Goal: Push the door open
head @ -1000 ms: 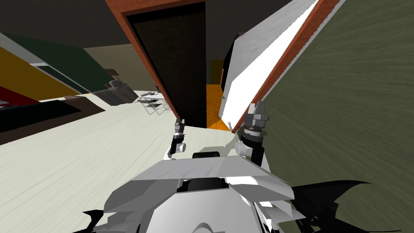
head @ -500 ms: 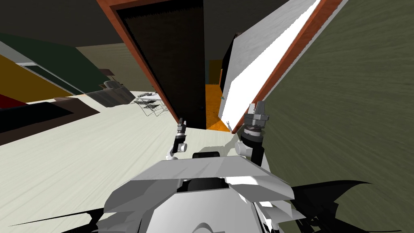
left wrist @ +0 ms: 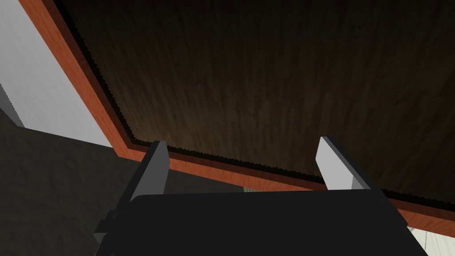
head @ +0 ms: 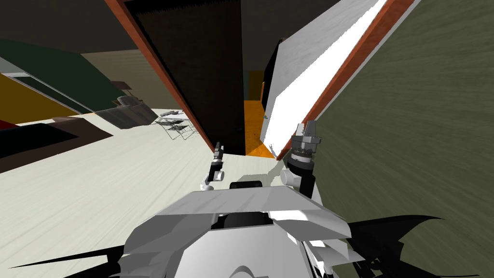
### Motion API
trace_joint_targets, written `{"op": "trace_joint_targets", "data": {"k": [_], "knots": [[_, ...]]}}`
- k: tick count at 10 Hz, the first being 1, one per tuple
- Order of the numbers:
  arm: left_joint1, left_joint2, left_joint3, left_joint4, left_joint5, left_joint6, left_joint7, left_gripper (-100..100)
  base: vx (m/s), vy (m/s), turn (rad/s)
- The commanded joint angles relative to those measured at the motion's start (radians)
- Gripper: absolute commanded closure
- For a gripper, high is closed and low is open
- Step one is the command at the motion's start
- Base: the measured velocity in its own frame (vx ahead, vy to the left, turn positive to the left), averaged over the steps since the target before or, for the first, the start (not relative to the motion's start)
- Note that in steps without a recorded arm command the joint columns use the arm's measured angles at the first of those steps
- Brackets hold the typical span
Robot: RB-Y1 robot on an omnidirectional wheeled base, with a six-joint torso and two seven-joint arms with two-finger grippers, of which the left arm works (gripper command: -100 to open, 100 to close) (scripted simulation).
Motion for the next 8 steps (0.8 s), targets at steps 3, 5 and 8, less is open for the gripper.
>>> {"op": "trace_joint_targets", "data": {"k": [3, 5, 8], "knots": [[-0.038, -0.007, -0.001, 0.103, 0.004, -0.014, -0.006, -100, 0.091, 0.003, -0.043], [-0.059, -0.011, -0.002, 0.155, 0.005, -0.021, -0.009, -100, 0.104, 0.005, -0.033], [-0.08, -0.017, -0.003, 0.214, 0.007, -0.027, -0.013, -100, 0.08, 0.004, -0.025]]}}
